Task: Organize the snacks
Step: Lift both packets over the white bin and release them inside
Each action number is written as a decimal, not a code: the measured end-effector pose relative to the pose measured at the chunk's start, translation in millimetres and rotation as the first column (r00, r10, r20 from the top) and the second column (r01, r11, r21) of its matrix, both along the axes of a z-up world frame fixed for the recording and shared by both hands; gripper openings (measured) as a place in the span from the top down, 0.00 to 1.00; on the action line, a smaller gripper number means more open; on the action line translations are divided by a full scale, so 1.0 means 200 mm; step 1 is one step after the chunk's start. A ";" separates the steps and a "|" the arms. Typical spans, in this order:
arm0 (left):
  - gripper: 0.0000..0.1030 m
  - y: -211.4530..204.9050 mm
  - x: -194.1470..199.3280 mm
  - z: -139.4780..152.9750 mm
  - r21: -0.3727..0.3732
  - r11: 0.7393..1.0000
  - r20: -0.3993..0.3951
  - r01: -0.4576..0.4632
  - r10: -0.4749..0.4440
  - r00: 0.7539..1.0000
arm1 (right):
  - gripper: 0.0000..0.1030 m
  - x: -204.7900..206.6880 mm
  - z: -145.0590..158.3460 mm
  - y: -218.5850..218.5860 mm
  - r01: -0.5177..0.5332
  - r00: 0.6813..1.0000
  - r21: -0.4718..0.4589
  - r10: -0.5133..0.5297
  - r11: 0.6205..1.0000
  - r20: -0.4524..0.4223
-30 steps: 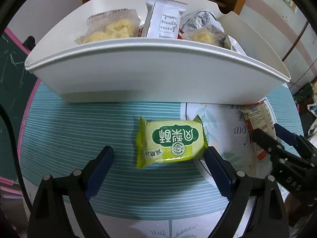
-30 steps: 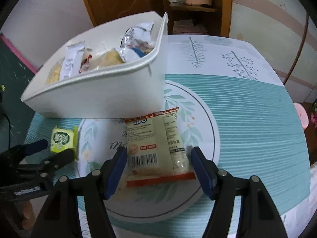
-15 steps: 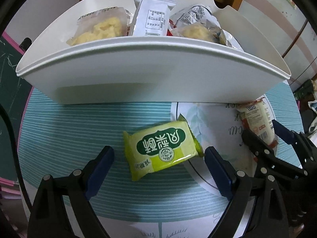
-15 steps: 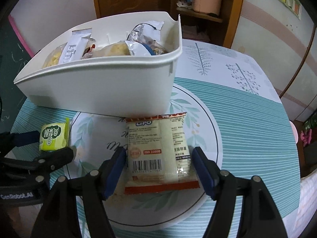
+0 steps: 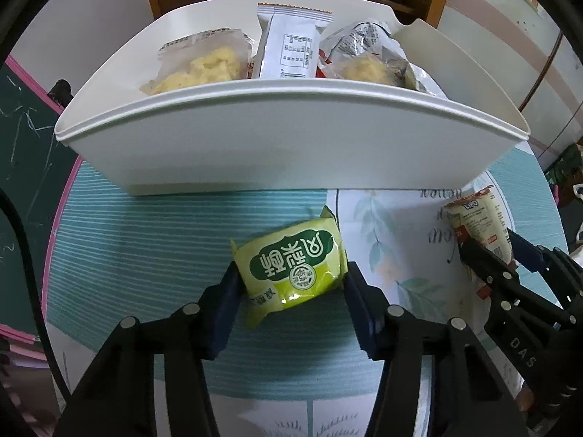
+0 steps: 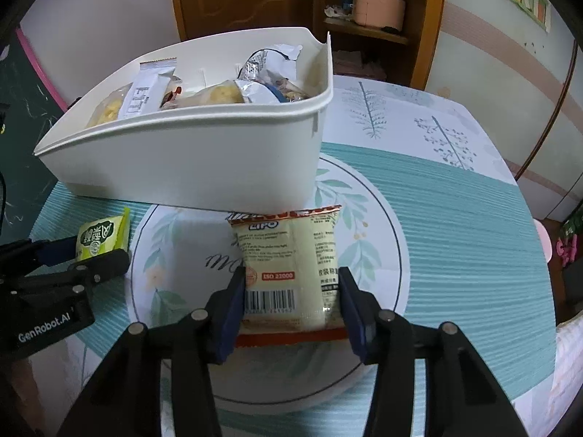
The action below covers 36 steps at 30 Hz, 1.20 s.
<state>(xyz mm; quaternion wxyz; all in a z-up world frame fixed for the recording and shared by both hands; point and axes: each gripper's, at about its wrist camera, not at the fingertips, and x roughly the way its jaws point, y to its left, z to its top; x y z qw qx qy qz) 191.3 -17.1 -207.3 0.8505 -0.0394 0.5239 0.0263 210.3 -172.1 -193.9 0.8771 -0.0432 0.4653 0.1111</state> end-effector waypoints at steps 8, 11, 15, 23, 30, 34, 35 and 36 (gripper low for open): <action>0.48 0.03 -0.10 0.15 0.044 0.998 0.077 0.052 -0.055 0.996 | 0.53 -0.14 0.04 -0.01 0.001 0.999 0.051 0.001 0.999 -0.032; 0.48 0.02 -0.14 0.24 0.044 0.997 0.100 0.066 -0.070 0.992 | 0.53 -0.21 0.10 0.01 -0.010 1.000 0.065 0.011 0.998 -0.015; 0.48 0.02 -0.19 0.41 0.057 0.995 0.162 0.083 -0.091 0.983 | 0.53 -0.30 0.23 0.02 -0.024 0.999 0.093 0.020 0.995 0.042; 0.48 0.09 -0.24 0.88 0.092 0.994 0.315 0.065 -0.091 0.945 | 0.53 -0.37 0.59 0.07 -0.058 0.985 0.148 0.032 0.987 0.172; 0.48 0.20 -0.11 1.28 0.090 0.996 0.388 0.024 -0.058 0.920 | 0.53 -0.28 1.01 0.09 -0.072 0.953 0.186 0.013 0.980 0.301; 0.48 0.24 -0.01 1.45 0.101 0.995 0.402 0.004 -0.045 0.915 | 0.53 -0.20 1.21 0.11 -0.082 0.935 0.187 0.010 0.979 0.356; 0.48 0.25 0.02 1.49 0.110 0.994 0.409 0.002 -0.047 0.911 | 0.53 -0.18 1.25 0.12 -0.080 0.930 0.179 0.009 0.981 0.368; 0.48 0.25 0.04 1.52 0.118 0.993 0.413 -0.003 -0.047 0.910 | 0.53 -0.17 1.30 0.12 -0.077 0.923 0.172 0.005 0.982 0.384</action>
